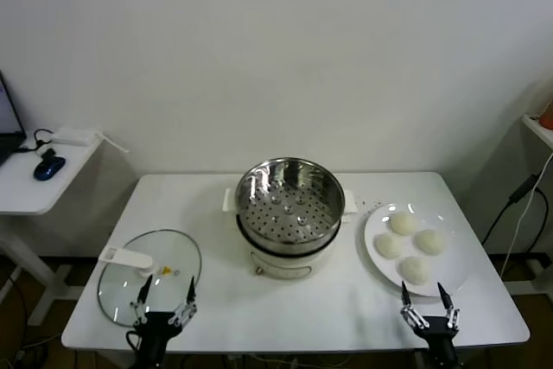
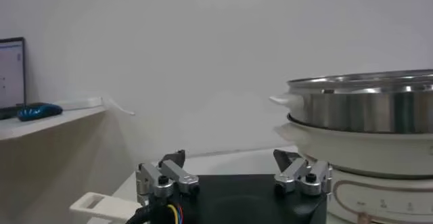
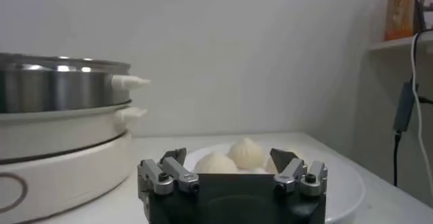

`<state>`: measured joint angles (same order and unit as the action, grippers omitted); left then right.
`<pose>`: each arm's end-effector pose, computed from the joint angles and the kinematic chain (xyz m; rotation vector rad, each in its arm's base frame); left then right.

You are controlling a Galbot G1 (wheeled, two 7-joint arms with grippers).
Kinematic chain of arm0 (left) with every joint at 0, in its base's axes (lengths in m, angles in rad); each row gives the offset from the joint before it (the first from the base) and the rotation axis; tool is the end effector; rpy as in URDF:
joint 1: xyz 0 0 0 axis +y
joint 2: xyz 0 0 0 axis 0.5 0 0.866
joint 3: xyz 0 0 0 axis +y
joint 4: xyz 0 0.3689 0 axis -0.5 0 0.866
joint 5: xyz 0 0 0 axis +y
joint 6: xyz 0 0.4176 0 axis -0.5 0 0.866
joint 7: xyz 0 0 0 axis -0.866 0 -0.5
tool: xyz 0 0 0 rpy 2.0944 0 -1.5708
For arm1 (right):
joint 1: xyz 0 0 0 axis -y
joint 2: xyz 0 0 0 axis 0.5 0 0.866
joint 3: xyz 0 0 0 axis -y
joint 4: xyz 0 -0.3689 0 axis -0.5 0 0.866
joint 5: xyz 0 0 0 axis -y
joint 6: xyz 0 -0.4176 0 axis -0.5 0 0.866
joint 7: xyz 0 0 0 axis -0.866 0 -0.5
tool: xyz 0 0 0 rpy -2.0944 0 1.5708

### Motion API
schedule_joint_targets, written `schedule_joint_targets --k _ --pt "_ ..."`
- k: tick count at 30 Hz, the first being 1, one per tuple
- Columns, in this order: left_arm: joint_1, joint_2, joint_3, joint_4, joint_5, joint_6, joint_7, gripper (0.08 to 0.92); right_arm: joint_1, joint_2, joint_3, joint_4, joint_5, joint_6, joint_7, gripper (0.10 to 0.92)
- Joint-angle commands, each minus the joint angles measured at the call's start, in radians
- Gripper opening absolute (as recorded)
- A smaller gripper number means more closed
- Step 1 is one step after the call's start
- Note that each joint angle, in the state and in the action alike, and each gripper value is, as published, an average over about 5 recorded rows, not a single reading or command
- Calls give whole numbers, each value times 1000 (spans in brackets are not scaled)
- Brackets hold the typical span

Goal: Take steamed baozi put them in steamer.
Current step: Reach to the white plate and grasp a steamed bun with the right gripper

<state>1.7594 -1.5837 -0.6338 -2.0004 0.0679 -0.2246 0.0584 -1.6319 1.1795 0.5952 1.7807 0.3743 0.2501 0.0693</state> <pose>0.1579 0.0392 -0.3946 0.0281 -3.0698 -0.1897 0.2020 -0.1345 -0.4329 -0.0731 -3.0279 0.0323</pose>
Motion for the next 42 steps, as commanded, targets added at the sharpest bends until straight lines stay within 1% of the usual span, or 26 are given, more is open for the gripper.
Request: schedule_joint_targets --k 1,5,10,16,21,25,27,30,33,36,39,42 --pt "2 5 0 -5 3 2 0 823 116 -131 42 85 23 -349 24 823" --pt "5 6 0 -15 2 2 1 823 215 -223 29 68 -13 -466 -11 823" --pt "7 11 5 -18 9 -2 1 823 330 -380 -32 41 -85 -597 -89 823" --pt "9 12 10 -8 31 -17 1 823 479 -601 -161 20 -132 -790 -257 823" --pt "4 10 12 0 37 -24 1 823 649 -761 -353 -20 -202 -840 -388 823" --pt "-2 12 16 8 41 -30 2 823 862 -863 -585 -82 -255 -830 -508 823" --pt "-6 14 17 17 48 -36 3 823 1025 -897 -761 -119 -272 -811 -576 823" --pt "-13 17 18 32 60 -47 4 823 1328 -908 -1074 -177 -280 -776 -681 823" --pt "-18 20 19 48 67 -57 5 823 1630 -881 -1397 -255 -291 -708 -771 823" --pt "-21 22 19 60 70 -63 6 823 1867 -833 -1657 -348 -305 -613 -849 823" --pt "-23 25 18 65 72 -64 11 823 2036 -784 -1855 -424 -291 -542 -922 823" --pt "-30 31 16 73 73 -64 16 823 2144 -732 -1989 -496 -273 -475 -991 823"
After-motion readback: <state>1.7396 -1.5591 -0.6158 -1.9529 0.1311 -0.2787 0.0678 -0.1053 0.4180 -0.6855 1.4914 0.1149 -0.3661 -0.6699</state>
